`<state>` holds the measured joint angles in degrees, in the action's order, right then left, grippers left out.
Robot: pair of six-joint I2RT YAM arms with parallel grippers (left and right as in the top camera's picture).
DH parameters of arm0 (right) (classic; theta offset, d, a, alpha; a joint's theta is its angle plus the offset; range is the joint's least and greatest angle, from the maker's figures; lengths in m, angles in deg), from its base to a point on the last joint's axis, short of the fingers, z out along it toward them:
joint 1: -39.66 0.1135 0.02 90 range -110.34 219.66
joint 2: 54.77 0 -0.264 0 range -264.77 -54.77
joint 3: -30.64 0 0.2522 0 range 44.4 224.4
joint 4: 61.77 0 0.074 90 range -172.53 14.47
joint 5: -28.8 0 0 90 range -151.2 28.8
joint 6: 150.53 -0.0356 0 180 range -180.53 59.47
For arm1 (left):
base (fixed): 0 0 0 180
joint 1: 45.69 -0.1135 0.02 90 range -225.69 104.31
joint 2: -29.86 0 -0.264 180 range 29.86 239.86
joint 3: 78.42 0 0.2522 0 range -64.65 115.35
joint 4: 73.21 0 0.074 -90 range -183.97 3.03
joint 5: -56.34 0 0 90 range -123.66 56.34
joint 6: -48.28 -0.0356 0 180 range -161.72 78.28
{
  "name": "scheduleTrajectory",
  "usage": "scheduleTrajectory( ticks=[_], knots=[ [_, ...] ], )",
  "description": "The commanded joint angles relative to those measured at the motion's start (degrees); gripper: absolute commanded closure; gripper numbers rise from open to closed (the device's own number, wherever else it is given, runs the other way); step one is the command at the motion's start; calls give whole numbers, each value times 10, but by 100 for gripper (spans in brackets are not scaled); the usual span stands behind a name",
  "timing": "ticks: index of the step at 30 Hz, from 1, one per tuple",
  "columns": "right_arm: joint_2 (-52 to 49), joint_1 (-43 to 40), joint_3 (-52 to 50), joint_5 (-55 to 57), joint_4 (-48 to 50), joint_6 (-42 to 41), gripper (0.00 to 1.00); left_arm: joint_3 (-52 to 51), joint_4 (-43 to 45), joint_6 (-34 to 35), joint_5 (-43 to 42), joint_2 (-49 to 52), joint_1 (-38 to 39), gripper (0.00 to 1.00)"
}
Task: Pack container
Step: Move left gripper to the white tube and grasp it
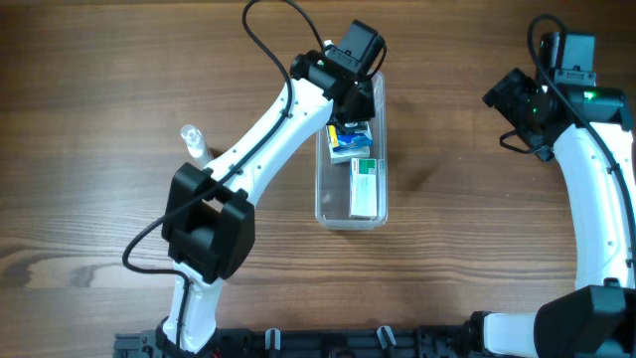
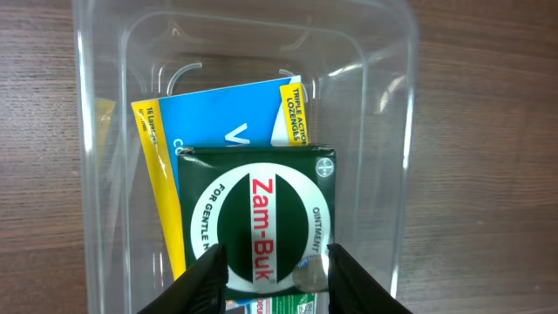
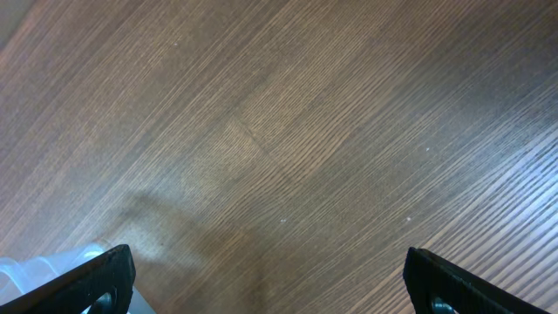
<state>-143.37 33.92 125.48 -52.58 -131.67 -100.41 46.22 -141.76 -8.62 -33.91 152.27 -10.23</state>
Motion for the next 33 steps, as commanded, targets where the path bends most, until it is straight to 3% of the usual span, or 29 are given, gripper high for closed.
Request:
scheduleTrajectory(
  ticks=[1, 6, 9, 11, 12, 15, 19, 23, 25, 29, 33],
  knots=[
    [3, -1, 0, 3, 0, -6, 0, 6, 5, -18, 10, 37, -6, 62],
    [3, -1, 0, 3, 0, -6, 0, 6, 15, -29, 12, 40, -6, 63],
    [3, -1, 0, 3, 0, -6, 0, 6, 23, -39, 12, 40, -7, 45],
    [3, -1, 0, 3, 0, -7, 0, 6, 28, -42, 12, 34, -7, 42],
    [3, -1, 0, 3, 0, -6, 0, 6, 29, -42, 12, 25, -9, 33],
    [3, -1, 0, 3, 0, -6, 0, 6, 38, -44, 12, -25, -15, 24],
    [3, -1, 0, 3, 0, -6, 0, 6, 38, -44, 12, -120, -29, 1],
    [3, -1, 0, 3, 0, -6, 0, 6, 7, -44, 34, -187, -43, 0],
    [3, -1, 0, 3, 0, -6, 0, 6, -67, -44, 55, -206, -80, 0],
    [3, -1, 0, 3, 0, -6, 0, 6, -217, -53, 55, -212, -189, 0],
    [3, -1, 0, 3, 0, -7, 0, 6, -276, -58, 55, -212, -296, 0]
  ],
)
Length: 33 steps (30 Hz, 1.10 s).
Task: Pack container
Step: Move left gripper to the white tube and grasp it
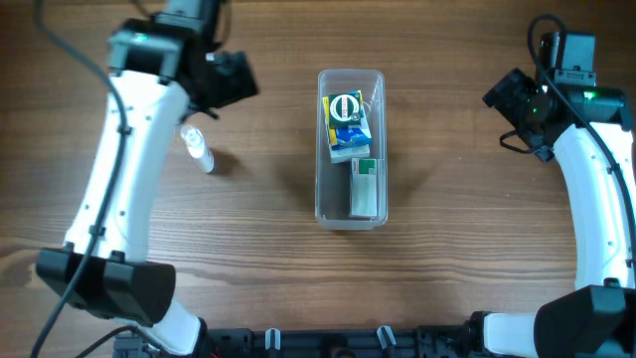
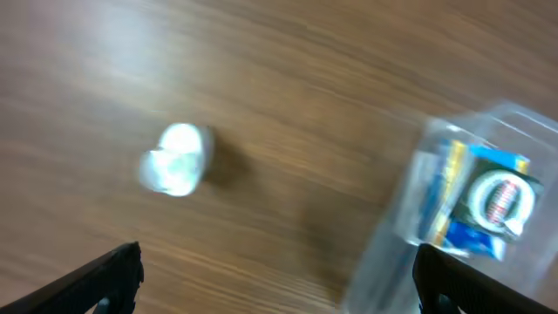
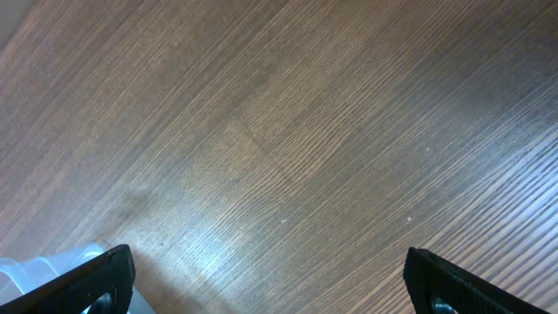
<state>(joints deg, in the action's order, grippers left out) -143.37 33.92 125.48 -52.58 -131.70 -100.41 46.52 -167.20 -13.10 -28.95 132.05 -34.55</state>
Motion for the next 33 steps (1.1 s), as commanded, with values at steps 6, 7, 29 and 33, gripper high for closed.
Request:
scheduleTrajectory(
  ticks=[6, 7, 29, 33],
  knots=[
    [3, -1, 0, 3, 0, -7, 0, -32, -55, -43, 0, -9, -103, 0],
    [3, -1, 0, 3, 0, -6, 0, -49, -47, -49, -11, -9, -103, 0],
    [3, -1, 0, 3, 0, -6, 0, -164, 41, -107, -57, 118, -104, 0],
    [3, -1, 0, 3, 0, -6, 0, -167, 87, -123, -53, 120, -104, 0]
  ],
)
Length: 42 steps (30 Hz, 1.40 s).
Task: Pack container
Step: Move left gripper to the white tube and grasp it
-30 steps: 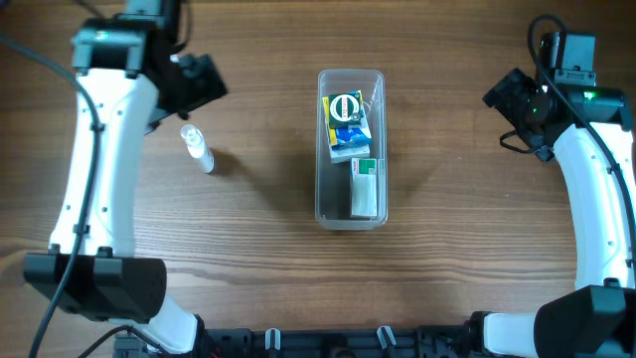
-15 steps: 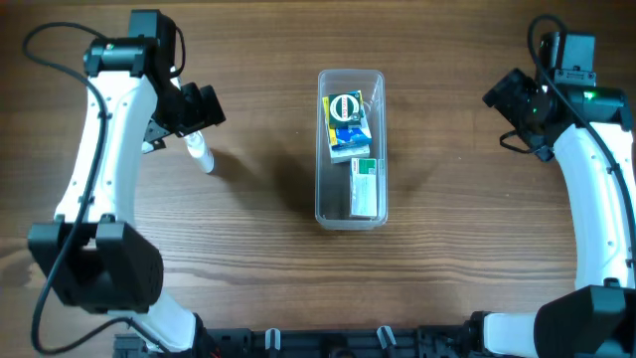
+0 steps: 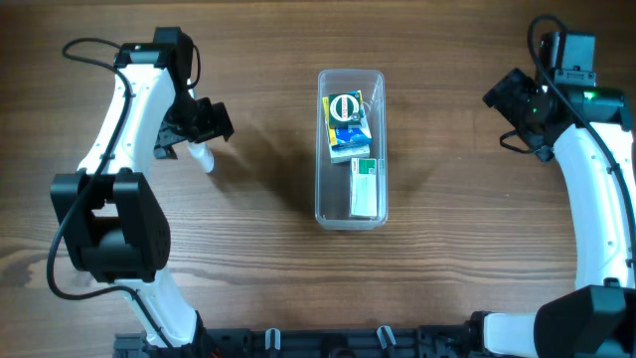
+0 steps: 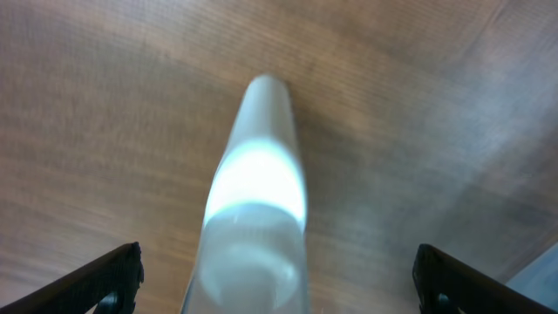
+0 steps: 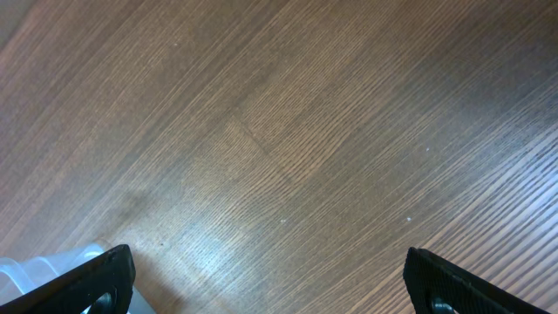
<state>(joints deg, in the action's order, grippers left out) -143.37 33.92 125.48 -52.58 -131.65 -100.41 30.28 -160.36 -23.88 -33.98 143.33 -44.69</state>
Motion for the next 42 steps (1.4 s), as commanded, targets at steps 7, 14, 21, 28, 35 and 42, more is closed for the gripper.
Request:
scheduleTrajectory(
  ticks=[7, 14, 21, 28, 35, 42],
  knots=[
    [3, -1, 0, 3, 0, -6, 0, -5, 24, -16, -2, 7, -5, 6],
    [3, -1, 0, 3, 0, -6, 0, -14, 34, -16, 19, 10, -5, 8],
    [3, -1, 0, 3, 0, -6, 0, -14, 38, -16, 19, 13, -5, 13],
    [3, -1, 0, 3, 0, -7, 0, -15, 44, -27, 19, 35, -5, 12],
    [3, -1, 0, 3, 0, -7, 0, -15, 54, -26, 19, 35, -5, 32],
    [3, -1, 0, 3, 0, -7, 0, -15, 55, -24, 18, 35, -5, 48]
  ],
)
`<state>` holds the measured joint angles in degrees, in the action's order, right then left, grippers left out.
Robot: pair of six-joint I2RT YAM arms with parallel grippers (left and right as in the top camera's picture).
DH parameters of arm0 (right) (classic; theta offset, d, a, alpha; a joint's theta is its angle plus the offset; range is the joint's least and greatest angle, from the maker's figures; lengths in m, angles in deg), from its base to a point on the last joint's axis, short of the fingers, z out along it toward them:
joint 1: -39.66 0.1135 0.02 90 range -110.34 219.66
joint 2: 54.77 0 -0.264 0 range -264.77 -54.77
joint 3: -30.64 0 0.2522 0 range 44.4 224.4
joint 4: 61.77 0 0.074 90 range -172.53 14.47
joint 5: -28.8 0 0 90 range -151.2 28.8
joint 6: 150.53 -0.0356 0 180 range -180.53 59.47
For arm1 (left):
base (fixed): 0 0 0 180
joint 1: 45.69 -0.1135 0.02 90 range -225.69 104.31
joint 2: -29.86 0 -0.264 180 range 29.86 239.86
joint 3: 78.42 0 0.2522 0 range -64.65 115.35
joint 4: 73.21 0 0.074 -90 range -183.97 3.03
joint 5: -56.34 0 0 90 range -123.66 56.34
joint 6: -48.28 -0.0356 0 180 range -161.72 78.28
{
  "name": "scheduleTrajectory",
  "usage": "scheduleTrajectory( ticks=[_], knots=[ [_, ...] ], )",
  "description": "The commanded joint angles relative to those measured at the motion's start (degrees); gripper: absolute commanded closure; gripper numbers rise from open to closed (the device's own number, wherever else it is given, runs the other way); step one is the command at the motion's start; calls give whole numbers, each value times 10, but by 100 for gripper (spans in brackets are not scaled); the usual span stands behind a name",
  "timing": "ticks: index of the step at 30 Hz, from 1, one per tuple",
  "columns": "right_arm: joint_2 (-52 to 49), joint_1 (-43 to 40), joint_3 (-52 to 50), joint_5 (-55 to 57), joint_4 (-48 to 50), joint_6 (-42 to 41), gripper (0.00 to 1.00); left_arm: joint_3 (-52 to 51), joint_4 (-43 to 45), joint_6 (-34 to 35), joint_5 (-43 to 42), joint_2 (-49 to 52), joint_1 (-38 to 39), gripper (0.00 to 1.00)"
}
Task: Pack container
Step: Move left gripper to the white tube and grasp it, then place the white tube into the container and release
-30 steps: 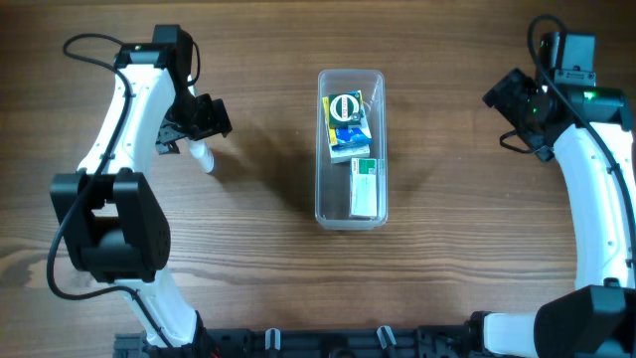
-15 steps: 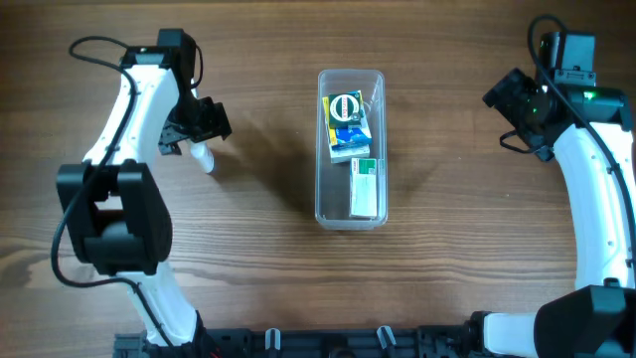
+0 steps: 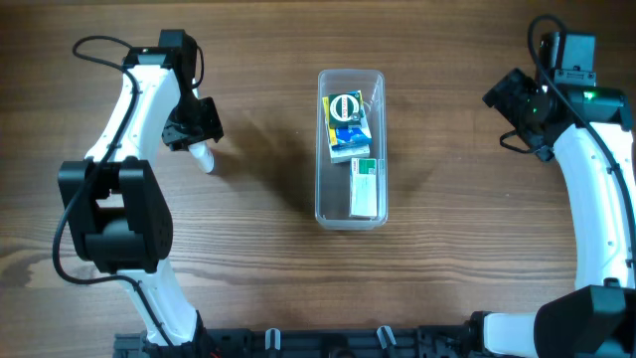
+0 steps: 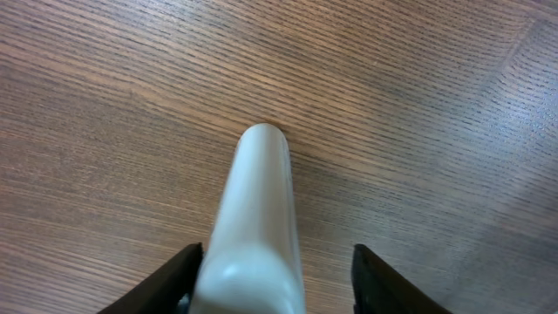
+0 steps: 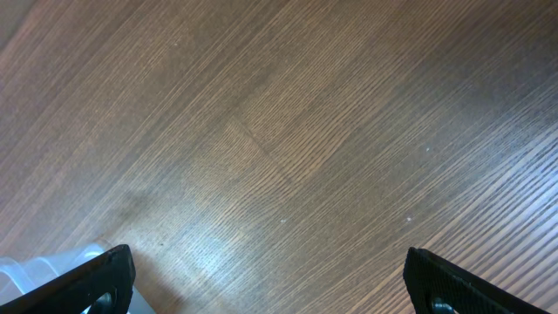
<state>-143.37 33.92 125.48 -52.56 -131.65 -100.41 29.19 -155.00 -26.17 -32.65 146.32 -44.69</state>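
A clear plastic container (image 3: pixel 323 194) lies mid-table, holding a green round-labelled Zam-Buk box (image 3: pixel 346 106) on a blue and yellow box, plus a green and white box (image 3: pixel 365 187). A white tube (image 3: pixel 203 157) lies on the wood to the left. My left gripper (image 3: pixel 195 127) is down over it. In the left wrist view the tube (image 4: pixel 257 201) runs between the fingers (image 4: pixel 183 283); the left finger touches it, the right one stands off, so the gripper (image 4: pixel 279 283) is open. My right gripper (image 5: pixel 279 288) hangs wide open over bare wood.
The right arm (image 3: pixel 596 189) stands along the table's right side, far from the container. A corner of the container (image 5: pixel 35 270) shows at the lower left of the right wrist view. Bare wood lies between the tube and the container.
The left gripper's fingers have narrowed around the white tube, from wide apart to close on both sides. The left finger now touches it. The right arm has not moved.
My left gripper was inside the container, over the Zam-Buk box. Then it was open far to the left near the white tube, with the box left in the container. Then it was low over the tube, and now the fingers are close around it.
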Motion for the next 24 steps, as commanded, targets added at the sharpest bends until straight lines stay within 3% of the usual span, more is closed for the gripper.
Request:
scheduleTrajectory(
  ticks=[1, 10, 24],
  knots=[
    [3, -1, 0, 3, 0, -7, 0, -4, -1, -1, 3, 5, -5, 50],
    [3, -1, 0, 3, 0, -7, 0, -4, -21, 1, -16, 5, -5, 52],
    [3, -1, 0, 3, 0, -7, 0, -4, -22, 1, -16, 5, -5, 68]
  ],
)
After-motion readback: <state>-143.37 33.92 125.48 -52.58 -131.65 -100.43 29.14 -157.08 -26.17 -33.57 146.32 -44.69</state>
